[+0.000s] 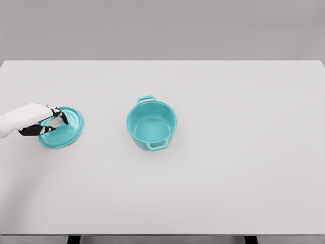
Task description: Cover the pot with left arm
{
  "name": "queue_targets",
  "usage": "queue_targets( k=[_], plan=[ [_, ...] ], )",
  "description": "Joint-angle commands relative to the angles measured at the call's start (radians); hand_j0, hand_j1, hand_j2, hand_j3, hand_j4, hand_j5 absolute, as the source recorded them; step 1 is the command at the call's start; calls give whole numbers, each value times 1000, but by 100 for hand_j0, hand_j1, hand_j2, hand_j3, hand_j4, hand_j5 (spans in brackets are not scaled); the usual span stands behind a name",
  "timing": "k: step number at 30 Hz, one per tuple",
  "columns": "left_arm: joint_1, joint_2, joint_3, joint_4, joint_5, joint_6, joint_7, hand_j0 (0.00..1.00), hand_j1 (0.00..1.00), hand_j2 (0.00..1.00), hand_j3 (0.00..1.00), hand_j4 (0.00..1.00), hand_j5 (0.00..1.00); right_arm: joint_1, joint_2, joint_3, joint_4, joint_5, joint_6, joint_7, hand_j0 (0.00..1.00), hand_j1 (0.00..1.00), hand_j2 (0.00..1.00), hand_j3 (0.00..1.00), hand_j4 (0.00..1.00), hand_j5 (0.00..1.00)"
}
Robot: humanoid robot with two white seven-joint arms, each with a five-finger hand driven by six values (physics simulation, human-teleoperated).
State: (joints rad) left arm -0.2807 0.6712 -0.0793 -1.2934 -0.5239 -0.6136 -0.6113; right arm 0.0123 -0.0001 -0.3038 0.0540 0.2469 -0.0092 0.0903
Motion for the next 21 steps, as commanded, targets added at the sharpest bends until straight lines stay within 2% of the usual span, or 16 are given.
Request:
queue_targets(
  k=[1,8,10,21],
  plan=[
    [0,2,3,-6,10,3,0,55,55,55,55,55,55,0,0,0,0,0,0,0,100,100,100,100,100,100],
    [-2,7,4,-12,19,3,0,55,55,55,55,55,55,-2,0,0,0,0,0,0,100,100,100,100,100,100],
    [-2,10,4,-43,18,3,0,55,55,55,55,55,55,0,0,0,0,0,0,0,100,100,100,100,100,100],
    [-2,8,9,-107,19,3,0,55,55,55,55,55,55,0,0,0,0,0,0,0,100,100,100,100,100,100]
  ],
)
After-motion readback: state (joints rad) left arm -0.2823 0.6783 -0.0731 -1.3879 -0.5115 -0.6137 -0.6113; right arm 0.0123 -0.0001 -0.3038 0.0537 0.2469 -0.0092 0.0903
